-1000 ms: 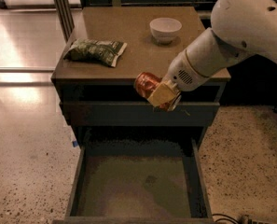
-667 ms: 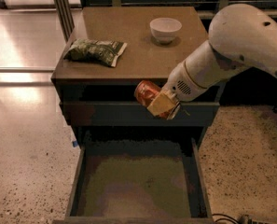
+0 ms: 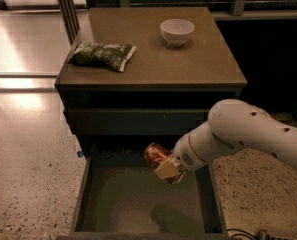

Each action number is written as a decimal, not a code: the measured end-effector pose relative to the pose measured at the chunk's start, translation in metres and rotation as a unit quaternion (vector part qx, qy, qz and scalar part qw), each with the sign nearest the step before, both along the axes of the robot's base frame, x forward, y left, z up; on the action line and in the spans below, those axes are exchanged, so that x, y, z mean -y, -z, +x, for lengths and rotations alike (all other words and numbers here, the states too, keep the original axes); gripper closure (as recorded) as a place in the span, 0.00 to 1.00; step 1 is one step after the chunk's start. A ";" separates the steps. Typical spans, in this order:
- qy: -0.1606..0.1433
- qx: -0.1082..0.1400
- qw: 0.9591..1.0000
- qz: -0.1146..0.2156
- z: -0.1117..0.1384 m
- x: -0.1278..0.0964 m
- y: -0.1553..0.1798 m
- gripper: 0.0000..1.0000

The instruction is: Place coke can into middle drawer

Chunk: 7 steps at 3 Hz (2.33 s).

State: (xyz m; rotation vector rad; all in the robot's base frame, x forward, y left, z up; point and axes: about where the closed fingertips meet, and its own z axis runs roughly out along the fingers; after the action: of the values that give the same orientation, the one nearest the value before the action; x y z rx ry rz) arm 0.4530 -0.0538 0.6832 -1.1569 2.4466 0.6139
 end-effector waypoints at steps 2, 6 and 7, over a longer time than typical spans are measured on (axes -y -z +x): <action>0.029 -0.039 0.999 0.000 -0.037 0.001 0.076 1.00; 0.043 -0.029 0.998 -0.026 -0.004 -0.018 0.185 1.00; 0.043 -0.010 0.999 -0.007 0.029 -0.023 0.208 1.00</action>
Offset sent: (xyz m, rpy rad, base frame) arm -0.0311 -0.0008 -0.0652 0.0016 0.0704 -0.0490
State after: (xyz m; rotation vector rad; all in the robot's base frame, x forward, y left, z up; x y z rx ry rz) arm 0.4819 -0.0311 0.4756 -1.0499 2.5075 0.5860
